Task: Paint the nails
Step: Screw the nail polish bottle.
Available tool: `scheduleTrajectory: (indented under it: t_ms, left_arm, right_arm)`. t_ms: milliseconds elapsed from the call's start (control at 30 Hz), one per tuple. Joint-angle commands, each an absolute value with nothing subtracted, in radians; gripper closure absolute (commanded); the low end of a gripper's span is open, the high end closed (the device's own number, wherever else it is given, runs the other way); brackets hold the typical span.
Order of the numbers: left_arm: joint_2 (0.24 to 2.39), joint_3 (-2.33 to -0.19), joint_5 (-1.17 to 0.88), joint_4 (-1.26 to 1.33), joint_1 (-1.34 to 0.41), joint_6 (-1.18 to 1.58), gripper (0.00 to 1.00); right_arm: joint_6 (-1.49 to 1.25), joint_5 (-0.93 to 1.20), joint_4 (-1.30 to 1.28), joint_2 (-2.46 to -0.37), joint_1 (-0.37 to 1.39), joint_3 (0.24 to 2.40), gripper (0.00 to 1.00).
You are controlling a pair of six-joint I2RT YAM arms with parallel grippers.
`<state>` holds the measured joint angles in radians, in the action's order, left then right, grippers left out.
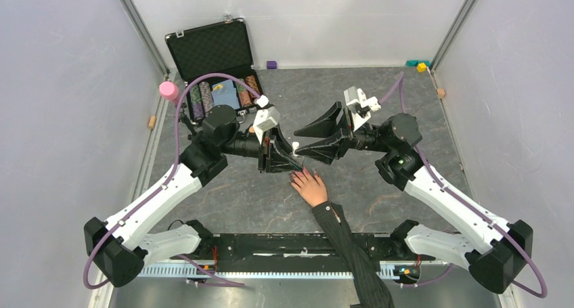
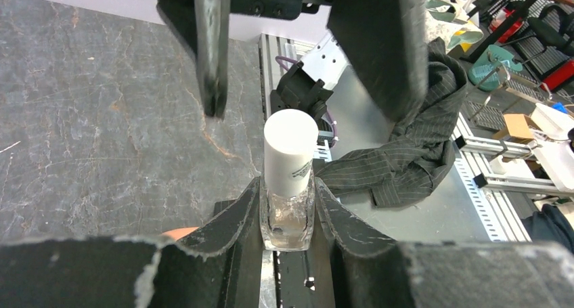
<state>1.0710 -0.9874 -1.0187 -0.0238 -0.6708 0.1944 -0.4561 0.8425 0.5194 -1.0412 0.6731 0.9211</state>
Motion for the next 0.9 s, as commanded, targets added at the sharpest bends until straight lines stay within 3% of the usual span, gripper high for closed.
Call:
scheduleTrajectory:
  t_ms: [0,700,867]
  left_arm:
    - [1.07,-1.022,-1.046,0.02,-0.67,0.222,0.98]
    - [1.064,-1.028,-0.96,-0.04,-0.67,0.18,0.98]
    - [1.061,-1.033,-0.865,-0.072,-0.671,0.157,0.98]
  right_arm:
    - [-0.488,0.876,0.549,-1.064,0.672,0.927,0.46]
    - [-0.457,0.905,0.444,-1.091,0.673,0.938,0.69]
    - [-0.442,0.902,0.432,-1.083,0.673,0.934,0.92]
